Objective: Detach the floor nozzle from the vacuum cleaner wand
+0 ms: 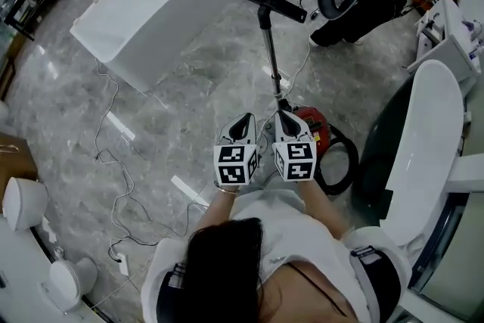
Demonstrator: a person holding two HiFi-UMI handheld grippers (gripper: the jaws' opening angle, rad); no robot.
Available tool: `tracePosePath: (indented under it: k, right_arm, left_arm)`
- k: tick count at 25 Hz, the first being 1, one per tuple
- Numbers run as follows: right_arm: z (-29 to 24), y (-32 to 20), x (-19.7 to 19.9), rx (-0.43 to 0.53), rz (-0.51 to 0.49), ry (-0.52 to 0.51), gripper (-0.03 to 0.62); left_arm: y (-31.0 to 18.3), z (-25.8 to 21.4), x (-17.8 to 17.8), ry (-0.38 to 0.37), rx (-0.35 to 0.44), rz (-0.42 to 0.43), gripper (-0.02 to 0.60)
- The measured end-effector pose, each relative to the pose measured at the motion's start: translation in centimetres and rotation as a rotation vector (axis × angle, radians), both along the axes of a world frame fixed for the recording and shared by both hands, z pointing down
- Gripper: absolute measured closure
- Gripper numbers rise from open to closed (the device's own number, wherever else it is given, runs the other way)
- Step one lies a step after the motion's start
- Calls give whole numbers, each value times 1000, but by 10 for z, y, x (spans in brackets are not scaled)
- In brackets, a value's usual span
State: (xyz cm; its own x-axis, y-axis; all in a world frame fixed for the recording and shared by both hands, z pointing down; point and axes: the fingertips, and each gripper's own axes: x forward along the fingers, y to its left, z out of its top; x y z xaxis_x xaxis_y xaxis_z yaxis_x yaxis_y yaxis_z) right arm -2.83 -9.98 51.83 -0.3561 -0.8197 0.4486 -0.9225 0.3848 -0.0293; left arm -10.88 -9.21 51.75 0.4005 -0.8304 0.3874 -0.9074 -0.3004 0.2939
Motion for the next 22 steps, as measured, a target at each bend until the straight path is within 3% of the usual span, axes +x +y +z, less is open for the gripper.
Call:
tracePosePath:
  k: [14, 22]
  right_arm:
    - [-1, -2, 21, 4, 93, 0, 579]
    - [10, 7, 18, -22, 42, 8, 579]
  left_arm:
    - [1, 4, -6, -1, -7, 22, 578]
    - [7, 17, -7, 10, -28, 14, 578]
